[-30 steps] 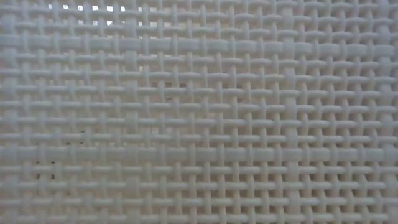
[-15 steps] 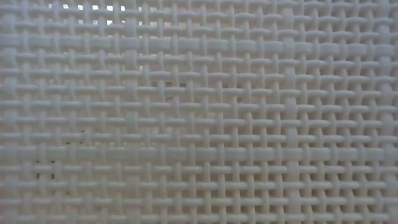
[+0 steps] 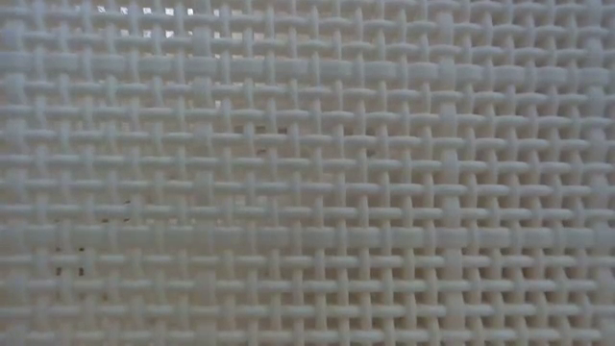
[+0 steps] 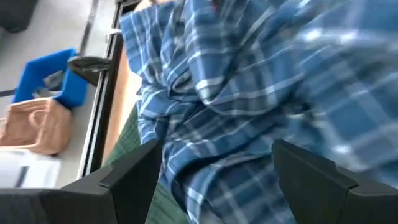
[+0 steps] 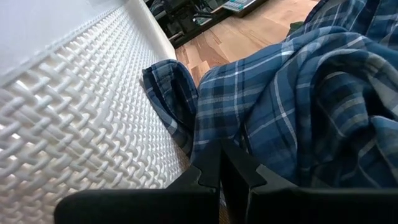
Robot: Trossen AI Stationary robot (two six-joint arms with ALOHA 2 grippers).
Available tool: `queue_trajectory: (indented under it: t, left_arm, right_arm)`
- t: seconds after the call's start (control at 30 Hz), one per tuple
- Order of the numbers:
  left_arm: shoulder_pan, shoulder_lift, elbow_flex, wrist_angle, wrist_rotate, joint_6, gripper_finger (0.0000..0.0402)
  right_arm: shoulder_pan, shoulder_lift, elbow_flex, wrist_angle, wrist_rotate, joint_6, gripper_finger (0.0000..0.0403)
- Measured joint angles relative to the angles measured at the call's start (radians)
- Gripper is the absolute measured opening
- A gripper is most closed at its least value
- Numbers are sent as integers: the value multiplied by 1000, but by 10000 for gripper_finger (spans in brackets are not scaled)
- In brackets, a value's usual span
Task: Sort clothes
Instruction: Put the blue checkered polo into the beige laundry organizer
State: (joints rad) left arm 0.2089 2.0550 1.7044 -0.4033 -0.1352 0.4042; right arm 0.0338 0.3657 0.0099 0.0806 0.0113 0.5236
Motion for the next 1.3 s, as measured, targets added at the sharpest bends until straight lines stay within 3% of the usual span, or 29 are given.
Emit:
queue_trajectory:
  t: [0.23,0.5,0.6,0.73,0.9,1.07,1.3]
  left_arm:
    - [0,114,7,46,-13,103,292]
    - [14,184,7,39,-63,104,274]
    - [13,210,8,29,-118,109,204]
    - [4,197,7,-3,-137,128,37]
    - [-13,30,42,-61,-105,69,5]
    - [-13,-262,87,-11,41,-10,2]
    - [-16,-673,87,64,59,8,1]
  right_arm:
    - [0,0,0,-4,0,0,0]
    - [0,0,0,-11,0,0,0]
    - [0,0,0,-15,0,0,0]
    - [0,0,0,-23,0,0,0]
    - [0,1,0,-37,0,0,0]
    - [0,0,0,-40,0,0,0]
    - [0,0,0,-44,0,0,0]
